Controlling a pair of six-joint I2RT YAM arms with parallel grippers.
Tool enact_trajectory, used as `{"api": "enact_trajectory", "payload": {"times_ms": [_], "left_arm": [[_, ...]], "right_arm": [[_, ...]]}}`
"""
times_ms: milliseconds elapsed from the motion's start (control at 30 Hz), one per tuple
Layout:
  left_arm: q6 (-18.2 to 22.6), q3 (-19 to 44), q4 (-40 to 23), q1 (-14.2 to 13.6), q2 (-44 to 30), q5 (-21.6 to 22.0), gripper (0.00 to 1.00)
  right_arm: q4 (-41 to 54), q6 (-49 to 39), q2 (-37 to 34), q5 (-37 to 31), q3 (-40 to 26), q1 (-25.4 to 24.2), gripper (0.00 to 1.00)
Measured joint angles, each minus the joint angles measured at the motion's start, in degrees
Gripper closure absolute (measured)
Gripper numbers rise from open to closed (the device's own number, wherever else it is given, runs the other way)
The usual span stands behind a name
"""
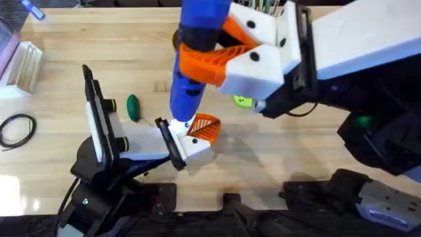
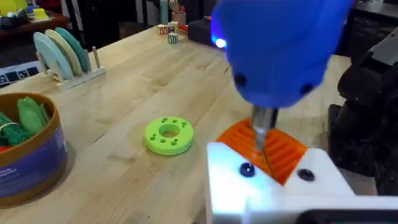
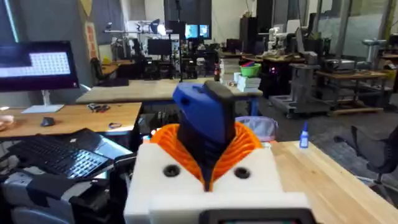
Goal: Pick up the gripper from the table and insert it into the empty holder that is missing its gripper. Then pick up a screw, insert it into the mounting hole, and use the screwdriver to tighten it. Finally, clean up the table by picking up the vegetable and placing it into the bucket.
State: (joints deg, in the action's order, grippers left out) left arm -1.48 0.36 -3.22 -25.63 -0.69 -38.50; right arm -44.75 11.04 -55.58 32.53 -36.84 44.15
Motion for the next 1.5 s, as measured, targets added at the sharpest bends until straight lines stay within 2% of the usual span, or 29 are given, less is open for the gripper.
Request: {"api": "enact_trajectory", "payload": {"times_ms": [400, 1500], "left_arm": [[0.0, 0.0, 0.02, 0.0, 0.01, 0.67, 0.993], [-0.07, 0.0, 0.0, 0.0, 0.0, 0.8, 0.993]], "right_arm": [[4.06, -2.07, -0.37, 0.16, 0.0, 0.59, 0.978], [4.48, -3.18, -1.81, 0.12, 0.0, 0.59, 0.978]]}}
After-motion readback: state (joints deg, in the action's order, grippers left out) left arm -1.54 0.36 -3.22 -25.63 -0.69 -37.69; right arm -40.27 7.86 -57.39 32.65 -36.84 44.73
